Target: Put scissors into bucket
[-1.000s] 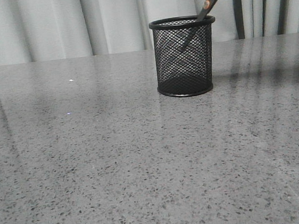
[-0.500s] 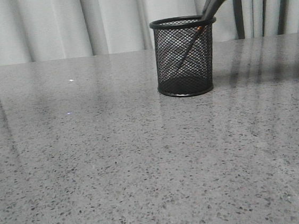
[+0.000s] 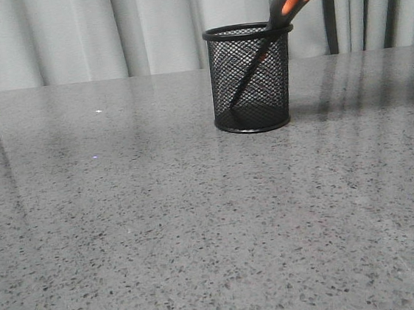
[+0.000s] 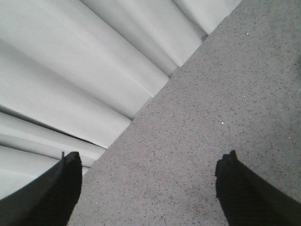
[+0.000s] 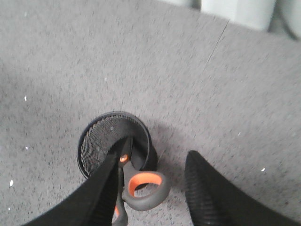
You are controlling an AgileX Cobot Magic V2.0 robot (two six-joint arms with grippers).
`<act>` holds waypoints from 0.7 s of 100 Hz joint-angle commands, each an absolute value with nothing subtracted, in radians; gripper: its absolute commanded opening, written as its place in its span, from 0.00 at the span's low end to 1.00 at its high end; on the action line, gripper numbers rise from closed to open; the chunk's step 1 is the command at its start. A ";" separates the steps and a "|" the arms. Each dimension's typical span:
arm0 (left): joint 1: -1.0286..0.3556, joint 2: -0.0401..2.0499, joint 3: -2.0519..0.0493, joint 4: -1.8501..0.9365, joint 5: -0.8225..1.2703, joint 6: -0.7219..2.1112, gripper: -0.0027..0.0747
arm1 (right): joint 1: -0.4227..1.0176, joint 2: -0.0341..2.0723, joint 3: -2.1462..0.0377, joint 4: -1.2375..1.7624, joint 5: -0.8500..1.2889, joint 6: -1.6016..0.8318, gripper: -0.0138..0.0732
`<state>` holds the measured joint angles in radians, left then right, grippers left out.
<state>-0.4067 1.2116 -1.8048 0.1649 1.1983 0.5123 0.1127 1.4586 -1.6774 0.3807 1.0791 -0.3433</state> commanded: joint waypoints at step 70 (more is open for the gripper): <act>-0.342 1.105 -1.621 0.104 0.889 0.314 0.01 | 0.103 0.879 -1.119 0.405 0.385 -0.346 0.07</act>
